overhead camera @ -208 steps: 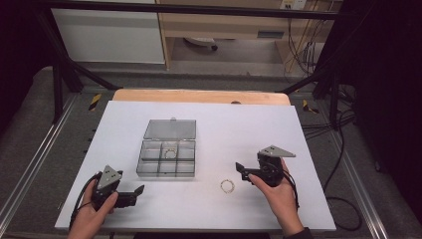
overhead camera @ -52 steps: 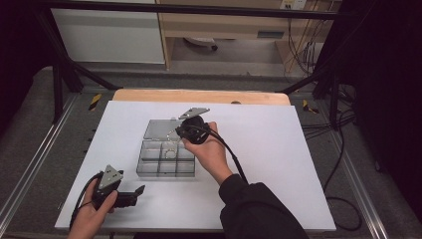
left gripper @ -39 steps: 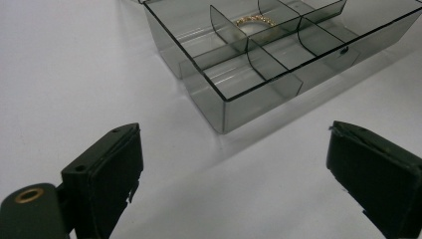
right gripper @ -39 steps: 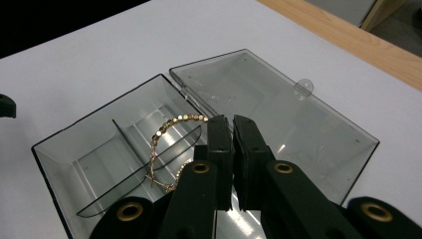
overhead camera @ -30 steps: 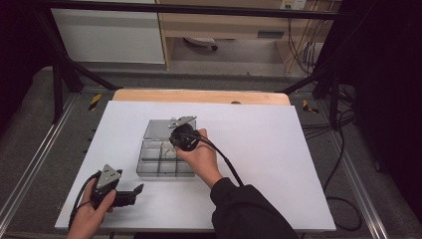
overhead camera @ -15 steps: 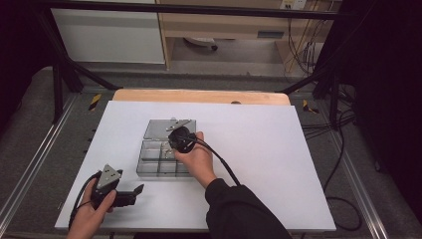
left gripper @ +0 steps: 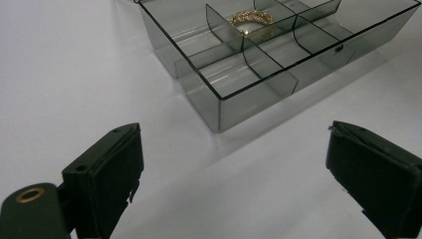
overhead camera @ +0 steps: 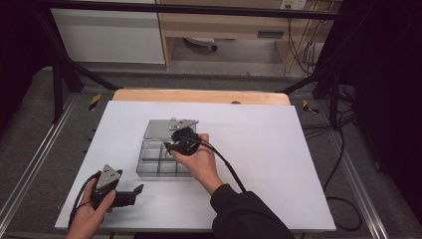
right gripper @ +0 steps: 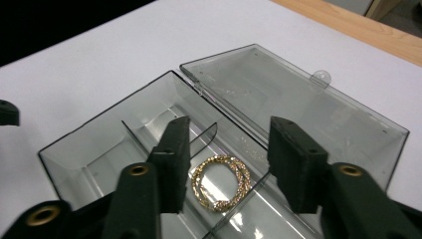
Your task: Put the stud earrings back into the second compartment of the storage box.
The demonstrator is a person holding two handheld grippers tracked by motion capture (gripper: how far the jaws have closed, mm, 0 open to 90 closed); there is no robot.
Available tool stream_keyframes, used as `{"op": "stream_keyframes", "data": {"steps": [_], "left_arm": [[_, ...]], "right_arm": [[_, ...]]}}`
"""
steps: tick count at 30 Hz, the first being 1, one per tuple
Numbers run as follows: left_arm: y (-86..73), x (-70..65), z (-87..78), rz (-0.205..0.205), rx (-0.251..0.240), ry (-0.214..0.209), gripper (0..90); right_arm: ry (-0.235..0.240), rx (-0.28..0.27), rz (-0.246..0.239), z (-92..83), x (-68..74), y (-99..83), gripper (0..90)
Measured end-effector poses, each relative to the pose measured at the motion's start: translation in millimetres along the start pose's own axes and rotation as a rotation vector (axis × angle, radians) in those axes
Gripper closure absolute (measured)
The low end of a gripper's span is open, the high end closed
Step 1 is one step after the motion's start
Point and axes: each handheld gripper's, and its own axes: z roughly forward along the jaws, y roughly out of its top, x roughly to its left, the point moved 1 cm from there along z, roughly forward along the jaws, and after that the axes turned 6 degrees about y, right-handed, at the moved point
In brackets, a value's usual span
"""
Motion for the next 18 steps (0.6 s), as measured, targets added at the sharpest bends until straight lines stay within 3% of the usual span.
{"op": "stream_keyframes", "data": {"steps": [10,18], "left_arm": [[0.6,0.1,-1.4,-0.01,-0.018,0.007,8.4],[0.0,1.9,-2.3,-0.029,-0.029,0.022,8.4]], "right_arm": [[-0.022,-0.092,0.06,-45.7,-14.3,-10.2,19.3],[-0.039,-0.178,0.083,-93.9,-32.5,-26.7,8.4]]}}
